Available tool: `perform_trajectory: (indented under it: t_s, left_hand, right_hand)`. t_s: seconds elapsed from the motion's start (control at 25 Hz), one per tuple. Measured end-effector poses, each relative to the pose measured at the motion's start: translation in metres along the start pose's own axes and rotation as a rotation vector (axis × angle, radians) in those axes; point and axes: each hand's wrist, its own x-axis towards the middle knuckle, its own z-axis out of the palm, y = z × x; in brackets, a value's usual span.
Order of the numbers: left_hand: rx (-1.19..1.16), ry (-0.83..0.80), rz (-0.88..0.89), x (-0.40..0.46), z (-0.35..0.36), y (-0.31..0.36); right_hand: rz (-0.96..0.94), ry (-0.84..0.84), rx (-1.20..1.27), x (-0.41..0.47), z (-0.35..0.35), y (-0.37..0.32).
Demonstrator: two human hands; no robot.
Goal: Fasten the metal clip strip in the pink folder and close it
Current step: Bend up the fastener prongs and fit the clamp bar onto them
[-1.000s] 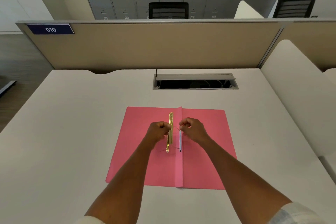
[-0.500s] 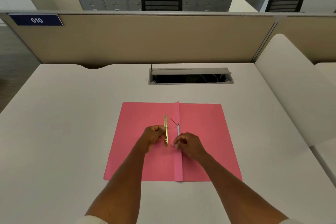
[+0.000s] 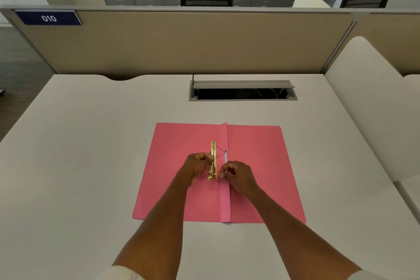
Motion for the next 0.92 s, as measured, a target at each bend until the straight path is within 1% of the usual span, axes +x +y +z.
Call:
perform_trajectory:
  t_s: [0.4, 0.52, 0.64, 0.92]
  left_hand:
    - [0.016, 0.016, 0.046, 0.005, 0.006, -0.006]
    - [0.014, 0.017, 0.051, 0.004, 0.007, -0.005]
    - [0.004, 0.014, 0.056, 0.004, 0.007, -0.006]
    - [-0.004, 0.009, 0.051, 0.004, 0.006, -0.005]
  right_hand:
    - [-0.005, -0.011, 0.046, -0.003, -0.002, 0.000]
    - [-0.018, 0.092, 0.087, -0.001, -0.007, 0.000]
    - [-0.033, 0.186, 0.060, 0.015, -0.013, -0.009]
    - [0.003, 0.113, -0.008, 0.060, -0.004, -0.032]
